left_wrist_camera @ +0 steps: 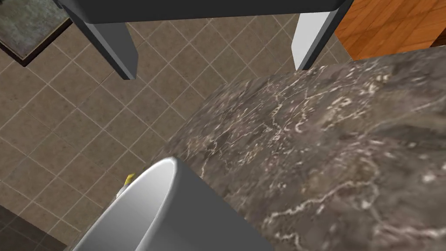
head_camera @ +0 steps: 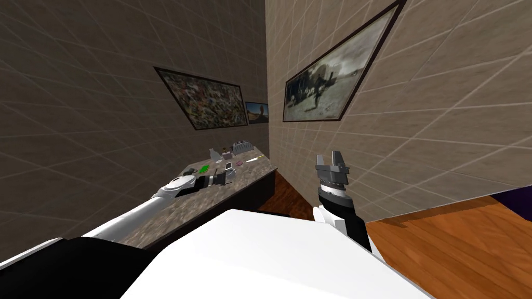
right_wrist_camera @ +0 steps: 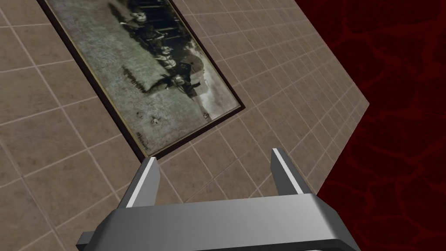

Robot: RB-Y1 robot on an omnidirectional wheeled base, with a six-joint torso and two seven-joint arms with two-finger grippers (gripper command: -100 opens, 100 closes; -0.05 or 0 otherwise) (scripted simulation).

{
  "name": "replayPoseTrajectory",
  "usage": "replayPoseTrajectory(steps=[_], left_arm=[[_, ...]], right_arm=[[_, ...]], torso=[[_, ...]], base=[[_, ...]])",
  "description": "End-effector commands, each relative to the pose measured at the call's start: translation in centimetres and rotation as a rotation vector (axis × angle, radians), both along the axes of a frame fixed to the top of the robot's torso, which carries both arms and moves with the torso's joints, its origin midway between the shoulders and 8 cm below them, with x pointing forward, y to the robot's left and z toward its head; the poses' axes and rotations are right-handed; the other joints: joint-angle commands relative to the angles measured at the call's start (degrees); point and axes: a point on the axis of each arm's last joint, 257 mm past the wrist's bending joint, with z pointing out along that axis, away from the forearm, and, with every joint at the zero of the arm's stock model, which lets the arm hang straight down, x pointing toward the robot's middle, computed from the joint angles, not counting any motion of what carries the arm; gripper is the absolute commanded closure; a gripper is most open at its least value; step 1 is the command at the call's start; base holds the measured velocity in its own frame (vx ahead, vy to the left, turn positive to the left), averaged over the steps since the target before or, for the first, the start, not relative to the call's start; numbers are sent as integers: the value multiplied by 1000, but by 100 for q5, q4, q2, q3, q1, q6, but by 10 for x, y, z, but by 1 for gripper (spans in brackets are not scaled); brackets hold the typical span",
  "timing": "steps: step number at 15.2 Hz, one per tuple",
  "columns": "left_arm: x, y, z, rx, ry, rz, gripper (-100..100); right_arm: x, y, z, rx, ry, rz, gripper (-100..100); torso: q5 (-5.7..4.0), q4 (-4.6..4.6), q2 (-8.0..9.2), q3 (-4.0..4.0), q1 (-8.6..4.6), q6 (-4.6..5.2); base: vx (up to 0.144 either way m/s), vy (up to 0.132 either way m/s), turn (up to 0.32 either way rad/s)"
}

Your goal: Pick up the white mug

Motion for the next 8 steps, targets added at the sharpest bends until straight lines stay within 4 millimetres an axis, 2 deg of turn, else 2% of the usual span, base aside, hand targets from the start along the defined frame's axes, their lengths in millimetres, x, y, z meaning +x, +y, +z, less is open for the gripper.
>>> replayPoseTrajectory(steps=[1, 2, 4, 5, 6, 7, 8], left_arm=[[-3, 14, -5, 48, 5, -8, -100], [-11, 34, -8, 140, 21, -42, -100], [-13, 41, -11, 154, 26, -34, -100], [-22, 64, -15, 246, 47, -67, -100], [-24, 68, -17, 253, 52, -61, -100], [-34, 90, -18, 326, 78, -85, -100], [-37, 95, -21, 345, 82, -89, -100]], right_arm=[[0, 0, 0, 0, 0, 0, 0], [0, 0, 0, 0, 0, 0, 0], [0, 0, 0, 0, 0, 0, 0], [0, 0, 0, 0, 0, 0, 0], [0, 0, 0, 0, 0, 0, 0], [0, 0, 0, 0, 0, 0, 0], [0, 0, 0, 0, 0, 0, 0]], torso=[[0, 0, 0, 0, 0, 0], [0, 0, -1, 0, 0, -4], [-1, 0, -1, -1, -1, 1], [0, 0, -1, -1, 0, -4], [-1, 0, -2, -1, -1, 2], [-1, 0, -1, -1, -1, 0], [-2, 0, -2, -1, -2, 5]], base=[[-13, 14, -104], [-16, 10, -244], [-16, 14, -191], [-17, 9, -239], [-18, 12, -267], [-21, 10, -349], [-21, 12, -301]])
